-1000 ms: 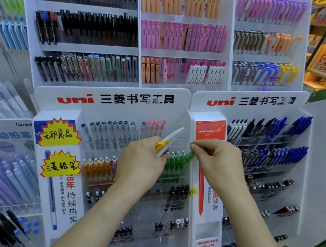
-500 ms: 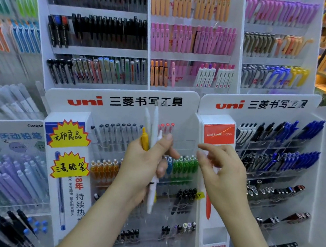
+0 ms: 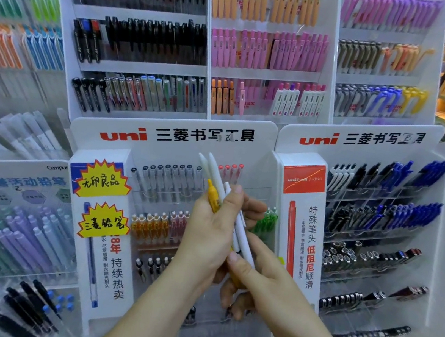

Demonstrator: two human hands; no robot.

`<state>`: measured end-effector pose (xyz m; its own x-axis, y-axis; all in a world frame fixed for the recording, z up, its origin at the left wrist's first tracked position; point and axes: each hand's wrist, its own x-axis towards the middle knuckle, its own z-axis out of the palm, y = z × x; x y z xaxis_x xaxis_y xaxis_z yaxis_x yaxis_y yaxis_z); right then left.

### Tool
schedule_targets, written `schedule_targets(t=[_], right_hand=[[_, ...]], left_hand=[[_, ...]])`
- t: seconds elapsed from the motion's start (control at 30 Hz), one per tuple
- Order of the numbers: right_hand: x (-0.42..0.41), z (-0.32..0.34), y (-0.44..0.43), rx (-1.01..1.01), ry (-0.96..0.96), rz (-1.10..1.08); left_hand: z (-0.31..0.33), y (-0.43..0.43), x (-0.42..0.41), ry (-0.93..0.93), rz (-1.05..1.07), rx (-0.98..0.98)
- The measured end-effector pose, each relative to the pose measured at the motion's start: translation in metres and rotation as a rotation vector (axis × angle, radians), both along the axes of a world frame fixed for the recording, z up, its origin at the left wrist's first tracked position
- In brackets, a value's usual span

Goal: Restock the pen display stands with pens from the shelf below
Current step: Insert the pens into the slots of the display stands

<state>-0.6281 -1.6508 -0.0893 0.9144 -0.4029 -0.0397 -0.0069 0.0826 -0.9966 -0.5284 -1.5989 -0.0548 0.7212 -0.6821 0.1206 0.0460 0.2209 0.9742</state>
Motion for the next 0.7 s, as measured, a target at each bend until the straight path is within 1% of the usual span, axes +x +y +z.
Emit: schedule_targets(t=[0.1,0.17,0.3,0.43,0.5,0.57,0.63,0.7], right_hand=[[-0.002,0.003,0.001,-0.003,0.038,-0.006],[-0.003,0.003,0.001,-0.042,0.016,-0.002],[-0.007,0.005,-0.002,-0.103,0.007,-0.029],[-0.01,0.004,-0.002,-0.179,0.01,-0.005],[-0.009,-0.001,0.0,-0.141,0.025,0.015],[-0.009,-0.007,0.004,-0.038,0.021,0.028],[-0.008,-0.012,0.01,0.06,-0.013,0.015],[-0.006,-0.016,0.016,0.155,-0.038,-0.036]], left_hand=[[0.002,0.004,-0.003,-0.157,-0.015,0.074],[0.004,0.007,-0.002,-0.189,-0.034,0.088],[0.005,0.012,-0.001,-0.122,-0.134,0.07],[-0.006,0.017,-0.008,-0.095,-0.241,0.123],[-0.01,0.021,-0.008,-0.071,-0.291,0.16],[-0.01,0.025,-0.007,-0.084,-0.316,0.225],[-0.012,0.027,-0.004,-0.165,-0.242,0.272],[-0.016,0.028,0.0,-0.215,-0.119,0.238]])
